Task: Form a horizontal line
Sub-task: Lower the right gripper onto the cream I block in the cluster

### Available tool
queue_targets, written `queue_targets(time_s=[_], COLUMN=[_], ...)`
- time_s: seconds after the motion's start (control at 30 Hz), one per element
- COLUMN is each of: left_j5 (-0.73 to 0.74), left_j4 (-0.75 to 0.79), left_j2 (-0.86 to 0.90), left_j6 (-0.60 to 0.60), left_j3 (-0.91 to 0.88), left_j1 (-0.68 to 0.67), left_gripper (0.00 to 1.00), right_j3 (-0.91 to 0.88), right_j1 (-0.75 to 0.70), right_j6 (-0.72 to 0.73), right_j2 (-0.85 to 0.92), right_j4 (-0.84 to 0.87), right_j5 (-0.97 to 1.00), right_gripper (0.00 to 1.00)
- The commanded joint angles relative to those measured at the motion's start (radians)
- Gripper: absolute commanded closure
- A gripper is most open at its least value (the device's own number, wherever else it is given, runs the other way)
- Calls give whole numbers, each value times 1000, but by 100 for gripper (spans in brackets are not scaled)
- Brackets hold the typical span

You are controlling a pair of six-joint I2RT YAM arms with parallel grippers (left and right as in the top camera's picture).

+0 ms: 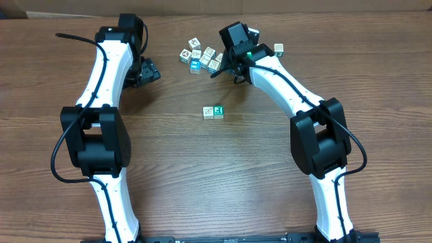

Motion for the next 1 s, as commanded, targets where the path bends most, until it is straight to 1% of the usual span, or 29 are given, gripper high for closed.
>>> queue_targets(time_s=[0.0,0.1,0.4,0.77,0.97], left_j5=[-10,-10,-10,-10,-10], left_j4=[-2,-2,-2,-2,-2], left_j2=[-21,-21,-21,-21,-21], left_j6=[4,5,4,4,4], left_j3=[21,21,21,21,21], left_j1=[-3,-3,-3,-3,-3], left_gripper=[0,0,0,0,0], right_j3=[26,25,25,24,24], right_j1=[2,2,2,-2,-13], right_j6=[42,86,86,85,85], right_j2=[1,1,21,98,100], right_j4=[22,24,75,79,83], right_j5=[67,117,137,147,147], right_gripper=[44,44,44,44,44])
